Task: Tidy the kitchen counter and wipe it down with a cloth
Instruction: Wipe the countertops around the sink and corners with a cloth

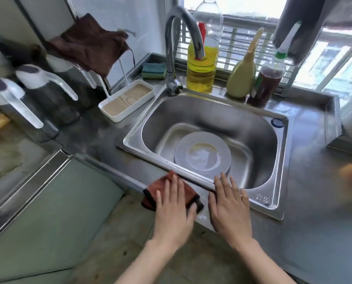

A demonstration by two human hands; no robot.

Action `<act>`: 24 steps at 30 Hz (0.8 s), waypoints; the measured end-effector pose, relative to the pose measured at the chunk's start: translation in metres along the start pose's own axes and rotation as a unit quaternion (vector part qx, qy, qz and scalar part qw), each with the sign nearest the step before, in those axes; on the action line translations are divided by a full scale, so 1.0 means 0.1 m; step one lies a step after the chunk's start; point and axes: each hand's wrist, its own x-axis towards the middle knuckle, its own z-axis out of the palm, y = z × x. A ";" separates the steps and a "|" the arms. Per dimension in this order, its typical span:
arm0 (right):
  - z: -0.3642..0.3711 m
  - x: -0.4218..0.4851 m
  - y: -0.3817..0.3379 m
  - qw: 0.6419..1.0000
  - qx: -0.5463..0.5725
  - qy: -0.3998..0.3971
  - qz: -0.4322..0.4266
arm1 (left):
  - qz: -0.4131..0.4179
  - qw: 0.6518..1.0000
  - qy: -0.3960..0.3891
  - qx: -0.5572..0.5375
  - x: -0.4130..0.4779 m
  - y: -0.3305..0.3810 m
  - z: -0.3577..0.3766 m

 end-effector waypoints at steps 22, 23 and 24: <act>0.01 0.02 0.02 1.000 0.007 0.029 -0.007 | -0.053 0.999 -0.006 -0.009 0.22 -0.33 -0.20; 0.02 0.02 0.03 0.999 0.007 0.031 -0.006 | -0.061 0.998 0.014 0.007 0.31 -0.50 -0.21; 0.03 0.03 0.03 0.999 0.008 0.032 -0.004 | -0.078 0.997 0.029 0.002 0.41 -0.69 -0.25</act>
